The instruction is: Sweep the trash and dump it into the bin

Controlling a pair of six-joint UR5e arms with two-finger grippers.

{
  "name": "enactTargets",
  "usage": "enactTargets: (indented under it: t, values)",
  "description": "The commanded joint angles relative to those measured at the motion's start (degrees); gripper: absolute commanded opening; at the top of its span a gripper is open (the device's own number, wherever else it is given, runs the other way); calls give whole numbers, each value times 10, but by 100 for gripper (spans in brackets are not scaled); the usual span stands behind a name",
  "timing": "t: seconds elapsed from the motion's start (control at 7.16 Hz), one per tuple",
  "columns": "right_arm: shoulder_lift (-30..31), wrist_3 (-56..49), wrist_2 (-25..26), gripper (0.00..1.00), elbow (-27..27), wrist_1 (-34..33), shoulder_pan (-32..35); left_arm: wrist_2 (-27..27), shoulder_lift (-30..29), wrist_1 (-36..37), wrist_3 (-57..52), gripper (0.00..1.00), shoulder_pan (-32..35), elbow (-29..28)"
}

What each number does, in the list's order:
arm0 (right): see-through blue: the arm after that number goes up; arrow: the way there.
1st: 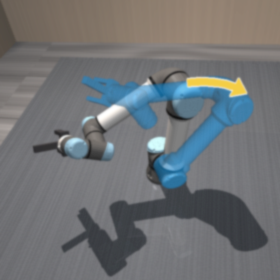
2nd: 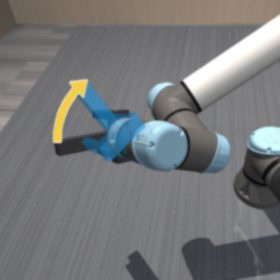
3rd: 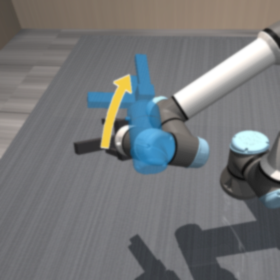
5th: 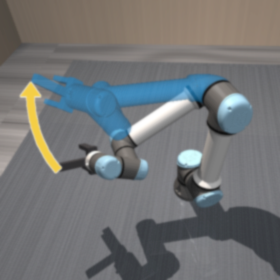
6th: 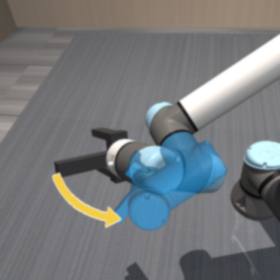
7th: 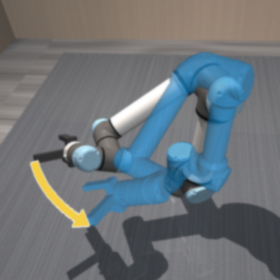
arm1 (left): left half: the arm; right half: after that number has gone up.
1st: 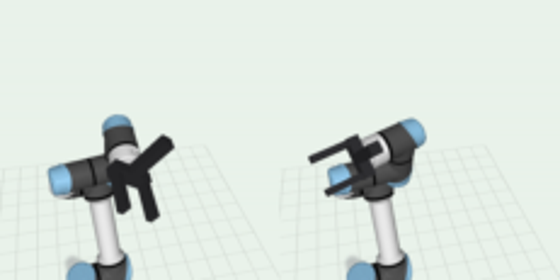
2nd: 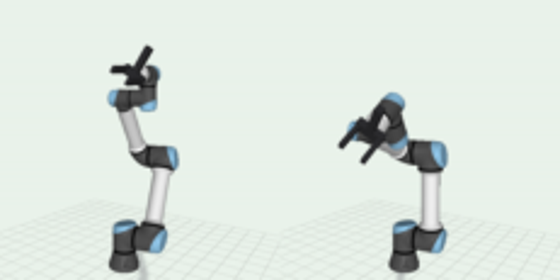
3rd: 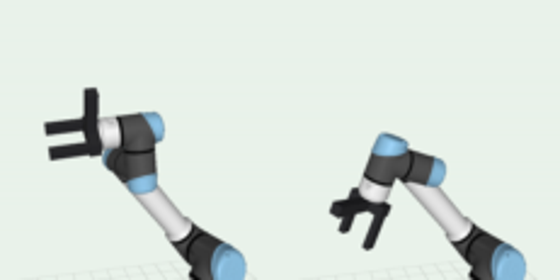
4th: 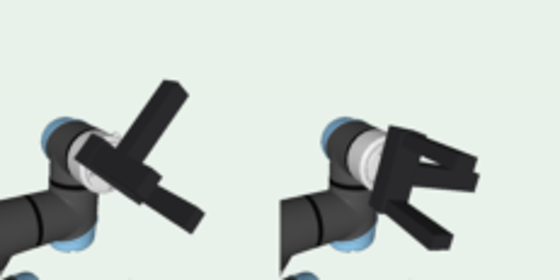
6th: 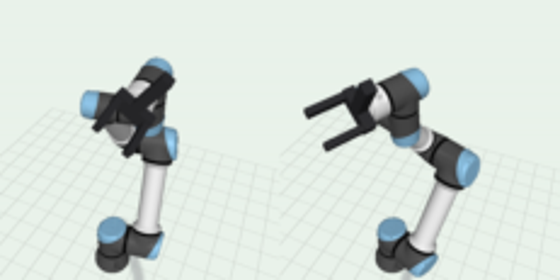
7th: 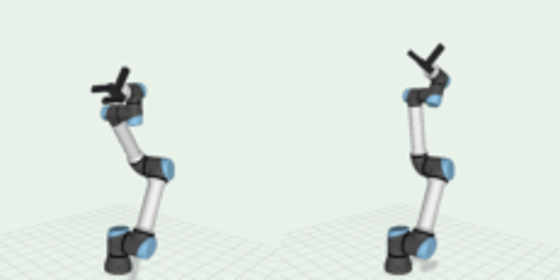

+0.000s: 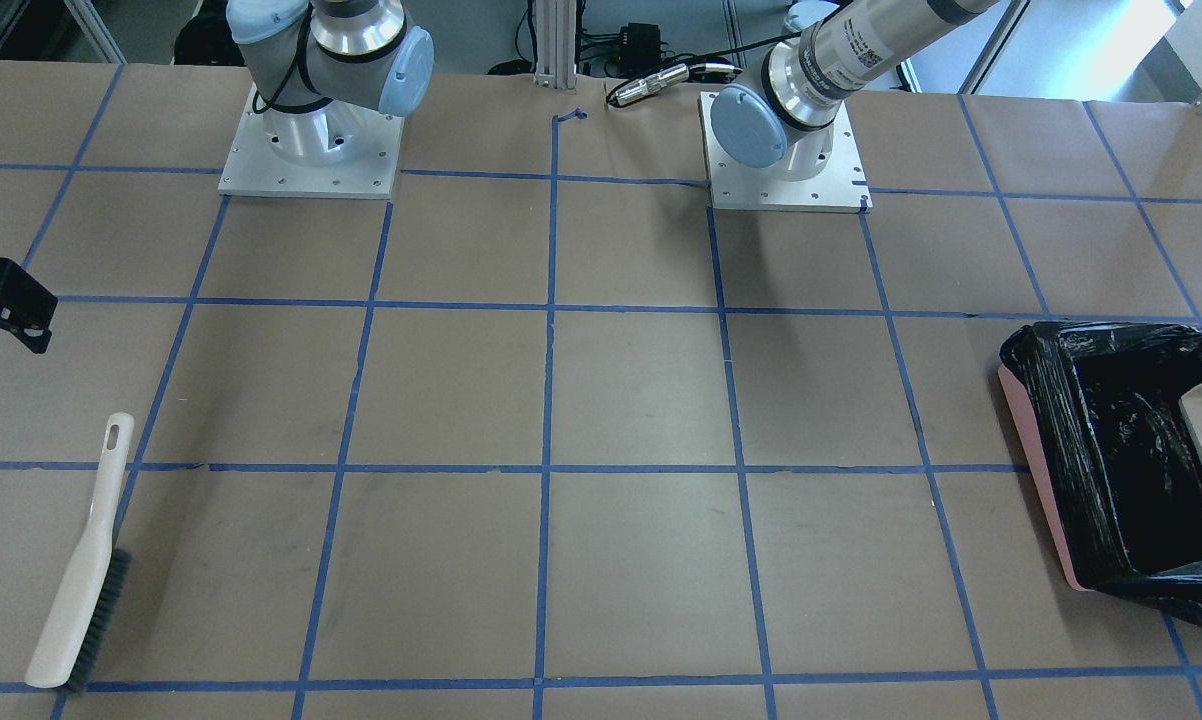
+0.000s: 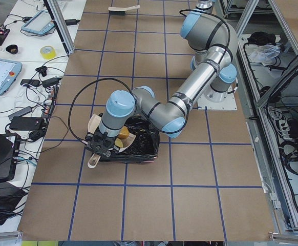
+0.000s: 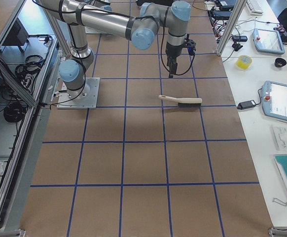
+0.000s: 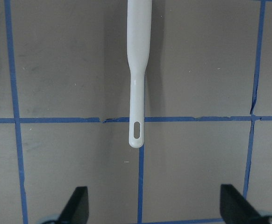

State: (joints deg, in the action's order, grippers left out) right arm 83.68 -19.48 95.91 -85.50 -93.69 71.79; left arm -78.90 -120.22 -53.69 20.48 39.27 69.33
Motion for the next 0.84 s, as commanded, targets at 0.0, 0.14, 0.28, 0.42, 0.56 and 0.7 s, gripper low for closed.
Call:
enactTargets:
  t: [0.0, 0.14, 0.28, 0.42, 0.56, 0.7]
  values:
    - [38, 56, -3, 99, 9, 53, 42, 36, 23, 22, -54, 0, 5, 19]
    - [58, 78, -1, 100, 5, 68, 85, 80, 31, 49, -90, 0, 5, 26]
    - [61, 116, -5, 100, 5, 64, 105, 120, 42, 82, -137, 0, 5, 47]
    - [59, 146, -19, 100, 7, 63, 120, 157, 55, 108, -168, 0, 4, 74]
    - [59, 148, -39, 100, 1, 64, 131, 176, 60, 155, -189, 0, 4, 95]
    - [62, 149, -61, 100, 1, 63, 131, 196, 66, 166, -192, 0, 1, 107]
